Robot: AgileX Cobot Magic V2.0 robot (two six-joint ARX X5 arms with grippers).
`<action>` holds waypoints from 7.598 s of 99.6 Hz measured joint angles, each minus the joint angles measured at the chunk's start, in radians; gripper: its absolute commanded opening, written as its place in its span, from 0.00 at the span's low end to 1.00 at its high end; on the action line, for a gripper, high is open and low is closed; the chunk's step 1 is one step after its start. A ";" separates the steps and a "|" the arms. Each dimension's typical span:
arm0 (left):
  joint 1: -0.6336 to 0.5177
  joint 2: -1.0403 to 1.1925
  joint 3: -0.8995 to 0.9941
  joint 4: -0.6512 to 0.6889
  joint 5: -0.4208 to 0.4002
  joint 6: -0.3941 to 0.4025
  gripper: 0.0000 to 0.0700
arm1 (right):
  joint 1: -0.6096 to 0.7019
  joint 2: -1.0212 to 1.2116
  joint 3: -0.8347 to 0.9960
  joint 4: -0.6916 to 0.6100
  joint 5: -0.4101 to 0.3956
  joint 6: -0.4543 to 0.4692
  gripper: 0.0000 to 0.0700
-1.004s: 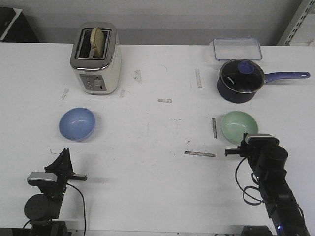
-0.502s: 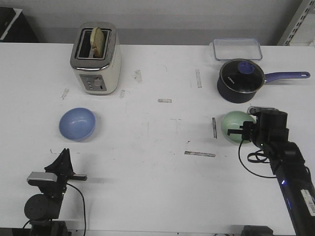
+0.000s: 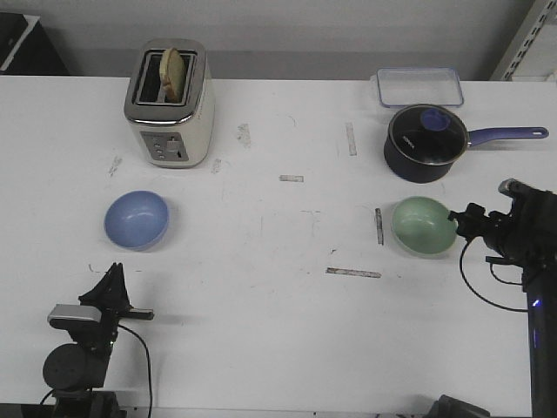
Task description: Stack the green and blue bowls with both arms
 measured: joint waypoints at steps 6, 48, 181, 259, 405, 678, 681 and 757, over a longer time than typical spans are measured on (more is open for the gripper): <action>0.000 0.000 0.000 0.000 0.000 0.000 0.00 | -0.006 0.016 0.000 -0.006 0.000 0.000 0.57; 0.000 0.000 0.000 0.000 0.000 0.000 0.00 | 0.017 0.233 0.000 -0.007 -0.003 -0.030 0.58; 0.000 0.000 0.000 0.000 0.000 0.000 0.00 | 0.367 0.211 0.000 0.098 0.004 0.135 0.01; 0.000 0.000 0.000 0.000 0.000 0.000 0.00 | 0.864 0.313 0.000 0.246 0.209 0.405 0.01; 0.000 0.000 0.000 0.000 0.000 0.000 0.00 | 0.734 -0.033 -0.170 0.492 0.209 -0.114 0.00; 0.000 0.000 0.000 0.010 0.000 0.000 0.00 | 0.352 -1.014 -0.769 0.643 0.333 -0.167 0.00; 0.000 0.000 0.000 0.013 0.000 0.000 0.00 | 0.352 -1.014 -0.769 0.643 0.333 -0.167 0.00; 0.000 0.344 0.433 -0.333 0.000 -0.041 0.00 | 0.352 -1.014 -0.769 0.643 0.333 -0.167 0.00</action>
